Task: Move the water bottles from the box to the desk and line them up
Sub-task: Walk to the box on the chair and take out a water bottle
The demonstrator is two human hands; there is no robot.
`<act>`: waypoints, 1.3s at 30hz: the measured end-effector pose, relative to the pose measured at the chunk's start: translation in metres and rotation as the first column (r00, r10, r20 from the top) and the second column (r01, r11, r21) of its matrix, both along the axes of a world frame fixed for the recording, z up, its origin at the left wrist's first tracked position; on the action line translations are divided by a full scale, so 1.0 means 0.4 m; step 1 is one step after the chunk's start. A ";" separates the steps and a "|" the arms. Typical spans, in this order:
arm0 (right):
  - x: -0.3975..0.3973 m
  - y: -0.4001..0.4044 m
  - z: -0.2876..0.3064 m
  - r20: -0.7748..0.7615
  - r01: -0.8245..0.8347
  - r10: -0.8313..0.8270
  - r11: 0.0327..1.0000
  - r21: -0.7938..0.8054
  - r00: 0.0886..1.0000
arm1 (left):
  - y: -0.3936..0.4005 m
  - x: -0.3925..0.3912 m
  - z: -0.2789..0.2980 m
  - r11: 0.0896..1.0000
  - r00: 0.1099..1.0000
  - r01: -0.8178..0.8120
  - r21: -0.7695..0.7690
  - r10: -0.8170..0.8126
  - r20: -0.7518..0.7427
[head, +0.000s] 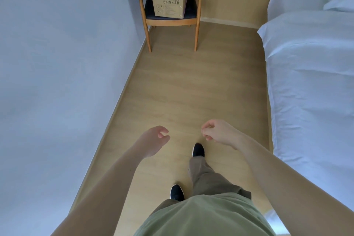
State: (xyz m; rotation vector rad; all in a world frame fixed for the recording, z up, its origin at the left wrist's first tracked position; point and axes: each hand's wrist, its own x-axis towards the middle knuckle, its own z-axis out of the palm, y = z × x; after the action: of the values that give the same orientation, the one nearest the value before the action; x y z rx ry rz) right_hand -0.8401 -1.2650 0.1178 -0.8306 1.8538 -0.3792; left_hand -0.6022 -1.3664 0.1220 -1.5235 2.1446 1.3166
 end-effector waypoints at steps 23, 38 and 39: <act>-0.516 -0.915 0.024 0.062 0.039 -0.035 0.996 -0.076 0.997 | -0.864 -0.473 0.044 0.997 0.997 -0.073 0.008 0.073 0.000; -0.631 -1.570 0.089 -0.016 0.101 -0.104 0.988 -0.117 0.994 | -1.550 -0.655 0.083 0.998 0.994 0.045 -0.042 -0.049 -0.093; -0.639 -1.606 0.093 -0.021 0.112 -0.115 0.986 -0.120 0.993 | -1.595 -0.663 0.090 0.998 0.994 0.047 -0.049 -0.051 -0.095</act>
State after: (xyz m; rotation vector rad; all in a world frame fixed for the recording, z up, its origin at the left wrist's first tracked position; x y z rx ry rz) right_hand -1.0958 -1.9075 0.1548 -0.8152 1.9241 -0.5567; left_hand -0.8675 -2.0045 0.1579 -1.4420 2.2715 1.3593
